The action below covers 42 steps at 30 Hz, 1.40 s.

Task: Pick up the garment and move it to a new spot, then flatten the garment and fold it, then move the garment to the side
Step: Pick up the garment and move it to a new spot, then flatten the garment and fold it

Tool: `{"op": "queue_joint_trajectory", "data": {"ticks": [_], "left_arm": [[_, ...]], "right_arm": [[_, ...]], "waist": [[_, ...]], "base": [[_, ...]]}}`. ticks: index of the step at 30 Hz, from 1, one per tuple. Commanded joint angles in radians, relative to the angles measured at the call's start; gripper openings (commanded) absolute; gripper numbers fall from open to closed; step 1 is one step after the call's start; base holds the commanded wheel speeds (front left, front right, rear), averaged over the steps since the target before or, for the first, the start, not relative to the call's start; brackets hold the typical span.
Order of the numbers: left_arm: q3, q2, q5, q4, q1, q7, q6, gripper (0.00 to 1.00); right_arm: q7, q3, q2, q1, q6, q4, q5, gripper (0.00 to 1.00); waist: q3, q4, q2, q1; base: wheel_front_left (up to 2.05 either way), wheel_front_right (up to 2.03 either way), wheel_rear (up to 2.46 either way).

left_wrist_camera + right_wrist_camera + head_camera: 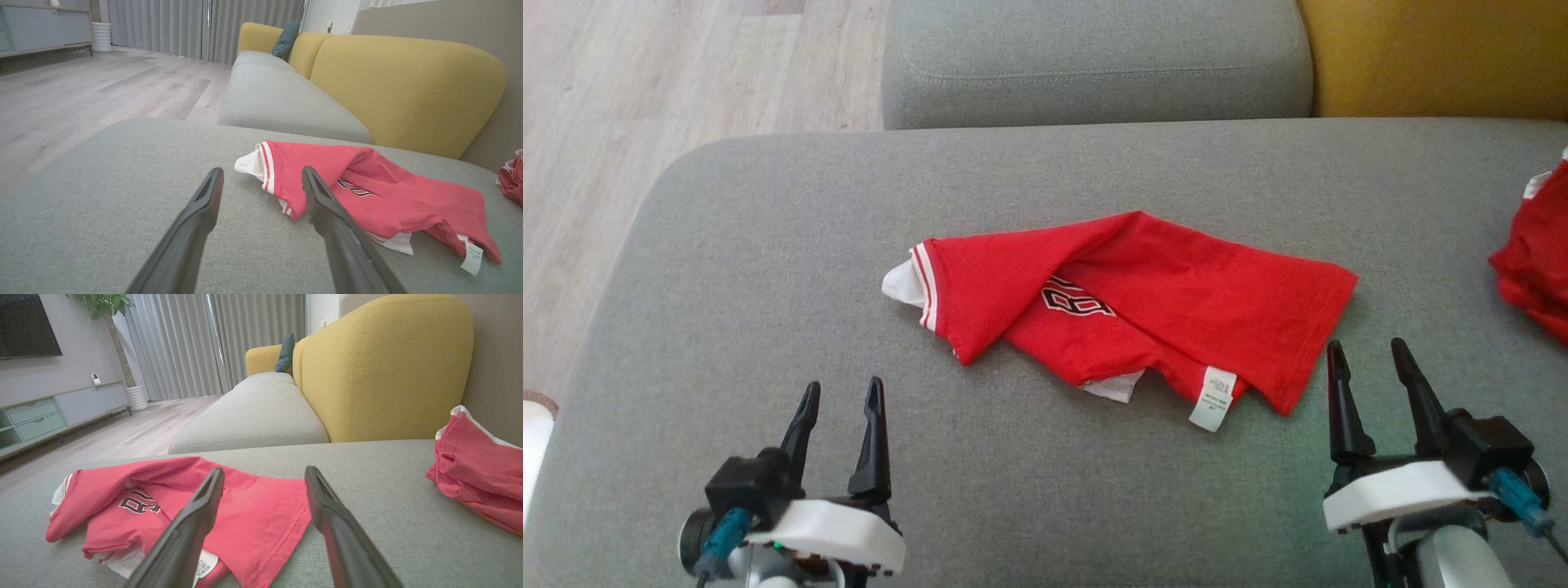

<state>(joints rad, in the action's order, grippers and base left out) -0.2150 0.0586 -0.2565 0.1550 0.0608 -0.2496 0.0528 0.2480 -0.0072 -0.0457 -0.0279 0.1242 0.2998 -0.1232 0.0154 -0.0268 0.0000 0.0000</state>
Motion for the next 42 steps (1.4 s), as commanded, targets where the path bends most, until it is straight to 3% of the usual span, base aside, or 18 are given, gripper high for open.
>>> {"op": "queue_joint_trajectory", "data": {"ticks": [1,20,25,31,42], "left_arm": [[0.036,-0.003,0.01,-0.03,-0.042,-0.012,-0.004,1.0],[0.007,-0.008,0.028,-0.003,-0.075,-0.012,-0.026,1.0],[-0.049,-0.008,0.03,0.073,-0.148,-0.012,-0.043,1.0],[-0.111,-0.008,-0.048,0.21,-0.247,-0.005,-0.038,1.0],[-0.101,-0.008,-0.117,0.361,-0.352,-0.009,-0.012,1.0]], "right_arm": [[0.011,0.024,-0.004,-0.034,0.007,-0.029,0.001,1.0],[0.011,0.029,-0.004,-0.052,0.007,-0.034,0.0,1.0],[0.01,0.04,-0.004,-0.078,0.007,-0.049,0.004,1.0],[0.011,0.052,-0.004,-0.114,0.007,-0.059,-0.001,1.0],[0.013,0.052,-0.004,-0.149,0.007,-0.057,-0.01,1.0]], "waist": [[0.0,-0.001,0.0,0.0],[-0.043,0.017,0.0,0.0],[-0.103,0.051,0.0,0.0],[-0.175,0.099,0.0,0.0],[-0.235,0.146,0.0,0.0]], "base": [[0.0,0.0,0.0],[0.0,0.0,0.0],[0.0,0.0,0.0],[0.0,0.0,0.0],[0.0,0.0,0.0]]}}
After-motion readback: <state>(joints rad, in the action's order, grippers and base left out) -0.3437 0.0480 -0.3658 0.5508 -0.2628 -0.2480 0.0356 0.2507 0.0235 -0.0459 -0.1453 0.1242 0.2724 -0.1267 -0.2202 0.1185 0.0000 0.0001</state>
